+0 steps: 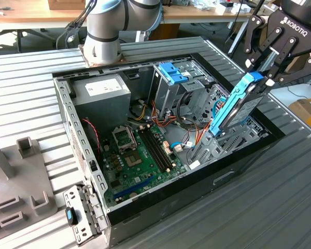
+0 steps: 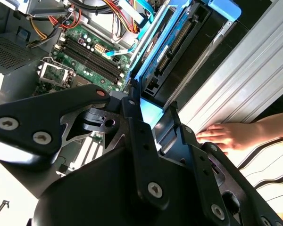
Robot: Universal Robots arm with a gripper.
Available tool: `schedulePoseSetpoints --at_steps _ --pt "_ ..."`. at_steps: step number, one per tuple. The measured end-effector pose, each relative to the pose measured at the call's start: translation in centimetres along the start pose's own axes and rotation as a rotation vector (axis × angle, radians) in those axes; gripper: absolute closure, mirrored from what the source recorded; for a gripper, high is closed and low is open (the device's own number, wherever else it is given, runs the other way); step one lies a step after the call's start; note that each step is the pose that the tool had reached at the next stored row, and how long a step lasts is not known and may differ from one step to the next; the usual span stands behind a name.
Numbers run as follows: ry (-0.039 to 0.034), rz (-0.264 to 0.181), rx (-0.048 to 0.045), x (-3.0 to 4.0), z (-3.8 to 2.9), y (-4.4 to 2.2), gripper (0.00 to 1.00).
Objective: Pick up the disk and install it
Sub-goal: 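Insert the disk into the insertion slot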
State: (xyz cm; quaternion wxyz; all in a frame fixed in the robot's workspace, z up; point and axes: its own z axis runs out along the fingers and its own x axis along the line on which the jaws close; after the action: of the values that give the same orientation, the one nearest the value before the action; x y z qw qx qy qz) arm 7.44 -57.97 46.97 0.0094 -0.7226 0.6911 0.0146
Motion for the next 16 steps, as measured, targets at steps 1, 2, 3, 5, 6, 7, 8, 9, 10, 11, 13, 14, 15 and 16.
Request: schedulePoseSetpoints --at_steps 1,2,3,5,6,7,8,9,10,11,13,14,15,16 --pt "0.0002 0.000 0.0000 0.00 0.03 0.00 0.64" --pt "0.0003 0.000 -0.0001 0.00 0.03 0.00 0.64" --pt "0.0002 0.000 -0.0001 0.01 0.05 0.00 0.64" --pt "0.0002 -0.001 -0.0001 0.01 0.13 -0.04 0.64" --pt "0.0002 0.000 0.0000 0.01 0.14 -0.04 0.64" --pt "0.0001 0.000 0.0000 0.01 0.14 -0.04 0.64" --pt "0.0002 -0.001 0.0000 0.01 0.15 -0.08 0.64" --pt "-0.0001 0.000 0.0000 0.01 0.23 -0.09 0.64" --pt "0.0000 0.000 0.0000 0.02 0.36 -0.09 0.64" --pt "0.0001 0.000 0.0000 0.03 0.50 -0.09 0.64" --pt "0.0003 0.000 0.0000 0.03 0.70 -0.09 0.64" --pt "0.0004 0.000 -0.0001 0.03 0.80 -0.09 0.64" --pt "0.0002 0.000 -0.0001 0.04 0.90 -0.10 0.64" --pt "0.0003 0.000 -0.0002 0.05 1.02 -0.10 0.64"
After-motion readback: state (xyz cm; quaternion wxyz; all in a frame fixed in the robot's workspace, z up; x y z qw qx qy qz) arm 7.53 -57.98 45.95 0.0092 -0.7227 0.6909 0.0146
